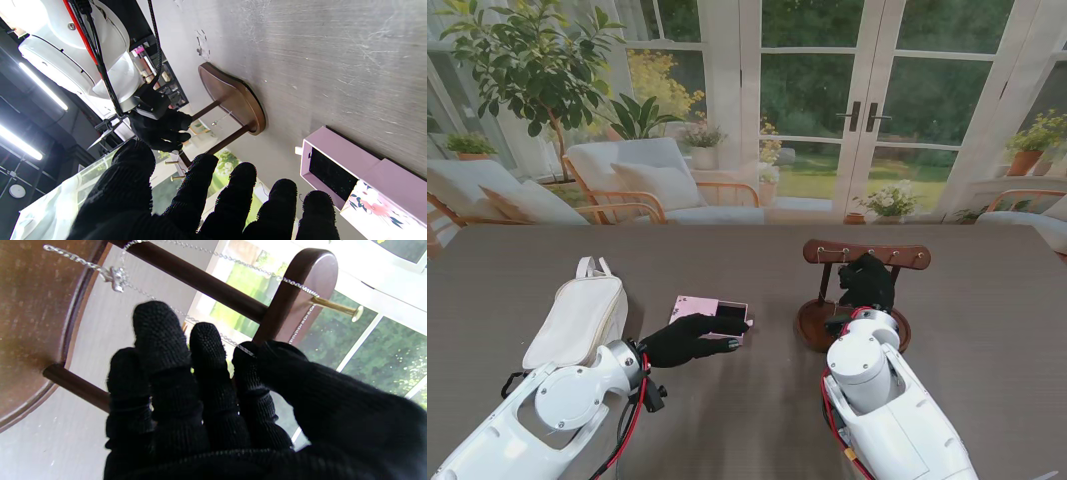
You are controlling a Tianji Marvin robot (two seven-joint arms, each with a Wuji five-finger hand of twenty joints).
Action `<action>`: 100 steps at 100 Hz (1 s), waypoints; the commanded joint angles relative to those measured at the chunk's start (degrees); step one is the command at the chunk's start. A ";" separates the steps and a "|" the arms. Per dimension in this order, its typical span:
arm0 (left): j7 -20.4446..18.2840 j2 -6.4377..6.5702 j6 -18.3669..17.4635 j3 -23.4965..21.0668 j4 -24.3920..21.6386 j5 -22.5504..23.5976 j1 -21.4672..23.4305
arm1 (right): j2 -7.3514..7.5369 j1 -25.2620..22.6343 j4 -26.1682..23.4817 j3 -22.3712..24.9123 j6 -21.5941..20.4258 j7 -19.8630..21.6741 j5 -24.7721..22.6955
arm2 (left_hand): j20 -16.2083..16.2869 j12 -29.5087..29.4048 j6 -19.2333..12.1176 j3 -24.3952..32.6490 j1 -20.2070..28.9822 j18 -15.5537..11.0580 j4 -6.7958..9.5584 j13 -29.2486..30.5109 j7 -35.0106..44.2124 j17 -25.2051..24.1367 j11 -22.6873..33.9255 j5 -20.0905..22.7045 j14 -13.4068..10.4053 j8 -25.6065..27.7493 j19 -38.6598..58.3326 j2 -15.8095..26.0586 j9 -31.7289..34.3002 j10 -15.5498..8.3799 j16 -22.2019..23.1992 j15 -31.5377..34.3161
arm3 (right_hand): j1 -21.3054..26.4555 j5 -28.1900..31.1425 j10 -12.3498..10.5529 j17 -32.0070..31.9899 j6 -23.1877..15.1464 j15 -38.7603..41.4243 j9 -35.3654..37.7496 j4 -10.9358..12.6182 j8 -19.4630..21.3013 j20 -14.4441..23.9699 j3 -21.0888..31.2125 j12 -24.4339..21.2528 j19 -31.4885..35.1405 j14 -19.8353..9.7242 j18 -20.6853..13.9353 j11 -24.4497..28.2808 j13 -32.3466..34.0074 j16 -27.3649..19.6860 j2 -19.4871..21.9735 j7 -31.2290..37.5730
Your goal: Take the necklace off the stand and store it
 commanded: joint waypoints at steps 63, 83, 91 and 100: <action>-1.67 0.06 0.40 0.14 0.09 -0.32 -0.16 | 0.26 -1.34 -4.27 1.43 0.21 1.32 0.40 | 0.85 0.51 -0.65 -2.27 1.54 -1.93 1.55 0.85 -0.86 -0.28 0.09 -0.91 -0.27 0.24 -0.39 2.39 -0.69 -0.14 0.42 0.41 | 1.04 -0.52 1.25 10.58 -0.98 2.14 1.62 -1.56 0.90 -0.91 5.54 1.06 3.12 0.23 0.53 1.39 2.50 0.11 0.27 1.08; -2.11 0.16 0.42 0.12 0.09 -0.43 -0.21 | 0.31 -1.53 -4.63 1.44 0.61 1.63 0.51 | 0.86 0.53 -0.65 -2.44 1.61 -1.95 1.57 0.94 -0.81 -0.28 0.13 -0.79 -0.29 0.27 -0.38 2.46 -0.58 -0.25 0.44 0.45 | 0.91 -0.51 1.21 10.54 -0.99 2.17 1.68 -1.56 0.91 -0.91 5.48 1.07 3.08 0.34 0.59 1.32 2.43 0.03 0.20 1.07; -2.21 0.17 0.42 0.23 0.22 -0.49 -0.33 | 0.27 -1.52 -4.45 1.34 0.60 1.67 0.71 | 0.87 0.53 -0.63 -2.50 1.65 -1.94 1.58 0.92 -0.73 -0.27 0.12 -0.62 -0.31 0.29 -0.38 2.43 -0.61 -0.20 0.44 0.44 | 0.85 -0.43 1.22 10.51 -1.19 2.09 1.70 -1.53 0.84 -0.92 5.43 1.05 3.05 0.38 0.56 1.23 2.41 -0.05 0.21 0.97; -2.18 0.16 0.41 0.27 0.27 -0.49 -0.36 | 0.23 -1.57 -4.19 1.21 0.51 1.70 0.96 | 0.86 0.53 -0.55 -2.52 1.72 -1.94 1.59 0.87 -0.74 -0.31 0.09 -0.62 -0.24 0.29 -0.40 2.46 -0.66 -0.18 0.43 0.42 | 0.77 -0.35 1.23 10.50 -1.38 2.01 1.70 -1.51 0.77 -0.92 5.43 1.04 3.04 0.37 0.57 1.18 2.43 -0.13 0.15 0.87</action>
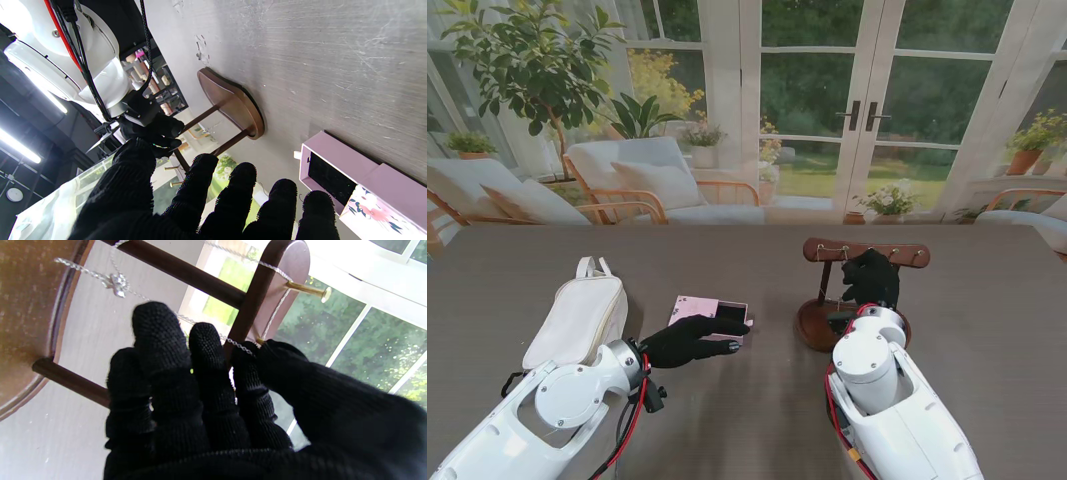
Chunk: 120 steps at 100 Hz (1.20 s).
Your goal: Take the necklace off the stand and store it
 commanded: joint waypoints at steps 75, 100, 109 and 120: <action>-1.89 0.10 0.44 0.52 0.43 -0.37 -0.54 | -0.03 -0.70 -2.67 0.42 0.81 0.98 0.09 | 0.91 0.55 -0.57 -2.17 1.15 -1.99 1.62 0.85 -0.79 -0.33 0.08 -0.73 -0.30 0.30 -0.38 2.66 -0.73 -0.20 0.46 0.43 | 0.80 -0.68 1.03 10.73 -2.00 1.84 1.89 -1.48 0.62 -0.78 5.45 1.15 3.21 0.31 0.72 0.98 2.51 0.02 0.05 0.75; -2.11 0.16 0.56 0.62 0.44 -0.26 -0.64 | -0.09 -0.20 -2.80 0.56 1.42 1.00 0.13 | 0.91 0.54 -0.49 -2.30 1.26 -2.03 1.63 0.82 -0.80 -0.36 0.09 -0.75 -0.33 0.30 -0.40 2.69 -0.72 -0.18 0.45 0.42 | 0.70 -0.68 1.03 10.86 -2.00 1.93 1.98 -1.48 0.62 -0.78 5.42 1.17 3.24 0.40 0.91 0.95 2.48 -0.01 0.05 0.75; -2.23 0.18 0.61 0.69 0.47 -0.26 -0.71 | -0.12 -0.14 -2.87 0.65 1.52 0.97 0.22 | 0.91 0.55 -0.45 -2.32 1.32 -2.01 1.64 0.84 -0.75 -0.39 0.09 -0.66 -0.29 0.32 -0.40 2.73 -0.73 -0.19 0.46 0.43 | 0.75 -0.68 1.13 10.89 -2.00 1.98 1.95 -1.45 0.62 -0.78 5.43 1.17 3.25 0.56 0.98 0.92 2.48 -0.01 0.04 0.75; -2.38 0.22 0.69 0.76 0.49 -0.25 -0.79 | -0.11 -0.13 -2.99 0.77 1.58 1.03 0.36 | 0.93 0.55 -0.53 -2.42 1.27 -2.09 1.64 0.83 -0.76 -0.34 0.10 -0.68 -0.32 0.32 -0.38 2.78 -0.71 -0.25 0.46 0.43 | 0.73 -0.68 1.12 10.94 -2.00 2.05 2.03 -1.45 0.62 -0.77 5.38 1.19 3.28 0.53 1.10 0.94 2.45 0.00 0.08 0.75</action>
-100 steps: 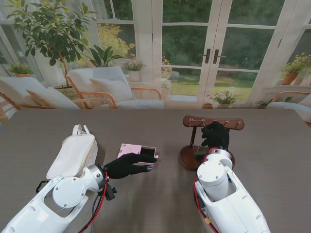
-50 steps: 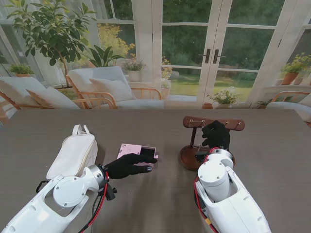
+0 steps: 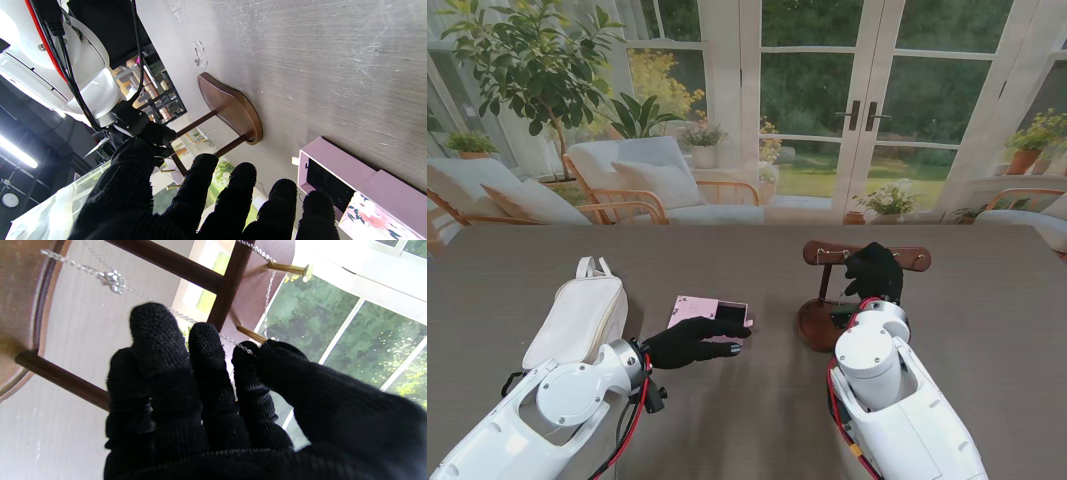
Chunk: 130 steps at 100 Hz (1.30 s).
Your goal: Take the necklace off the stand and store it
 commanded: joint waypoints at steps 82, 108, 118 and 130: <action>-1.90 0.14 0.28 0.34 0.17 0.10 -0.39 | -0.06 0.49 -1.97 0.27 0.84 1.46 -0.10 | 0.42 0.57 -0.26 -2.21 1.54 -2.06 1.67 0.93 -0.72 -0.30 0.11 -0.56 -0.35 0.37 -0.36 2.97 -0.65 -0.09 0.50 0.46 | 0.84 -0.68 1.11 10.99 -1.37 1.21 1.94 -1.36 0.62 -0.78 5.24 1.27 3.28 0.09 1.16 0.86 2.44 -0.05 0.09 0.77; -1.95 0.15 0.31 0.32 0.13 0.09 -0.37 | 0.09 0.36 -2.66 0.06 0.94 1.90 -0.37 | 0.42 0.58 -0.37 -2.33 1.58 -2.08 1.68 0.97 -0.73 -0.30 0.11 -0.57 -0.31 0.37 -0.36 3.01 -0.62 -0.08 0.51 0.47 | 0.90 -0.68 1.10 11.05 -1.37 1.30 1.95 -1.33 0.62 -0.77 5.22 1.29 3.32 0.04 1.14 0.84 2.44 -0.04 0.08 0.77; -2.09 0.19 0.42 0.28 0.03 0.07 -0.32 | 0.13 0.21 -2.95 0.02 1.03 2.10 -0.32 | 0.42 0.58 -0.26 -2.36 1.65 -2.05 1.68 1.00 -0.74 -0.29 0.13 -0.56 -0.26 0.36 -0.35 3.02 -0.58 0.02 0.52 0.48 | 0.92 -0.68 1.17 11.08 -1.37 1.39 1.99 -1.33 0.61 -0.76 5.21 1.31 3.34 -0.13 1.07 0.85 2.48 -0.02 0.05 0.75; -2.30 0.24 0.60 0.29 -0.11 0.06 -0.28 | 0.16 -0.06 -3.39 -0.13 0.94 2.24 -0.15 | 0.43 0.58 -0.30 -2.42 1.66 -2.03 1.69 0.89 -0.74 -0.26 0.12 -0.58 -0.26 0.36 -0.34 3.02 -0.60 -0.01 0.50 0.44 | 0.99 -0.59 1.19 11.22 -1.29 1.53 2.03 -1.32 0.51 -0.78 5.23 1.33 3.34 -0.08 1.18 0.84 2.50 0.02 0.01 0.63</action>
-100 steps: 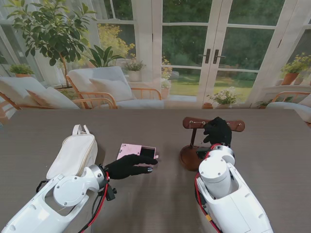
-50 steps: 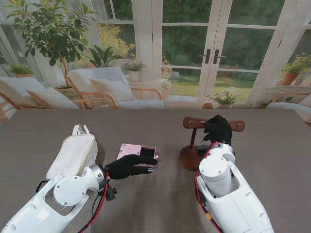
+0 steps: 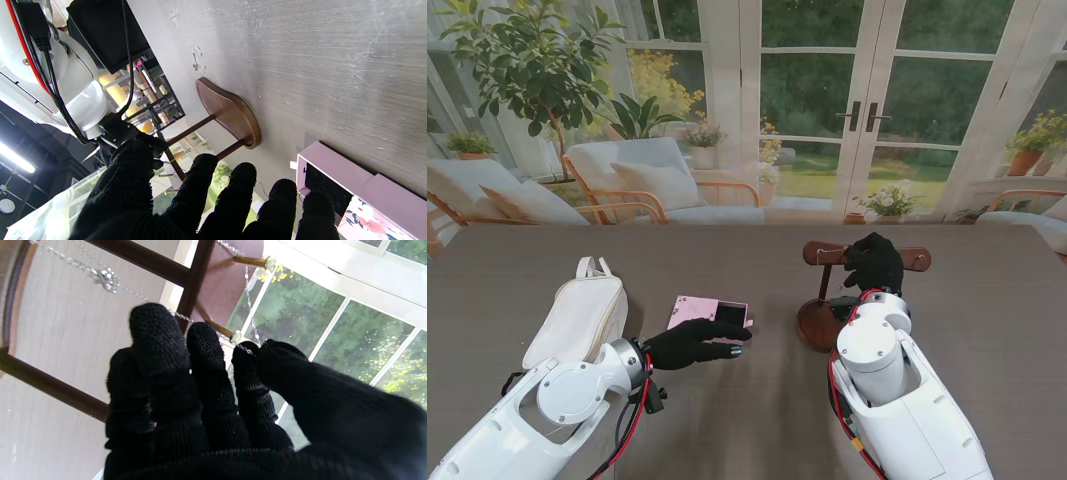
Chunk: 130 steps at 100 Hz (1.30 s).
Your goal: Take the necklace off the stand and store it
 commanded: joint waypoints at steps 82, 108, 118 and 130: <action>-1.65 0.11 0.45 -0.13 -0.59 -0.11 0.29 | -0.74 0.10 -2.94 -2.76 1.47 0.11 -0.15 | 0.48 0.58 -0.21 -1.64 1.89 -2.02 1.71 0.94 -0.76 -0.25 0.11 -0.65 -0.25 0.37 -0.32 2.64 -0.64 0.04 0.53 0.46 | 1.04 -0.40 0.59 11.36 -1.14 1.28 1.33 -1.28 0.34 -0.84 5.20 0.86 3.33 -0.32 0.90 0.84 2.46 -0.03 0.07 0.41; -1.86 0.15 0.60 -0.14 -0.68 -0.19 0.29 | -1.04 0.67 -3.33 -3.44 2.20 -0.13 0.22 | 0.47 0.59 -0.27 -1.77 1.94 -2.04 1.71 0.90 -0.77 -0.30 0.12 -0.67 -0.26 0.37 -0.35 2.69 -0.63 0.03 0.52 0.45 | 1.02 -0.40 0.63 11.31 -1.14 1.28 1.31 -1.28 0.35 -0.86 5.14 0.88 3.30 -0.28 0.92 0.86 2.47 -0.04 0.08 0.41; -1.90 0.16 0.67 -0.15 -0.72 -0.19 0.31 | -1.04 0.67 -3.64 -3.71 2.32 -0.03 0.22 | 0.47 0.59 -0.32 -1.80 1.95 -2.02 1.72 0.87 -0.74 -0.29 0.13 -0.61 -0.33 0.38 -0.34 2.74 -0.59 -0.11 0.51 0.43 | 0.98 -0.40 0.52 11.31 -1.14 1.29 1.34 -1.29 0.35 -0.87 5.10 0.88 3.30 -0.27 0.92 0.87 2.49 -0.05 0.10 0.40; -2.08 0.20 0.84 -0.19 -0.84 -0.23 0.35 | -1.05 0.61 -3.91 -3.98 2.45 0.11 0.25 | 0.48 0.58 -0.33 -1.86 1.93 -2.05 1.72 0.93 -0.80 -0.26 0.10 -0.74 -0.35 0.36 -0.32 2.75 -0.65 -0.07 0.52 0.46 | 1.00 -0.40 0.58 11.31 -1.14 1.25 1.35 -1.28 0.35 -0.87 5.14 0.88 3.30 -0.21 0.92 0.87 2.44 -0.07 0.10 0.40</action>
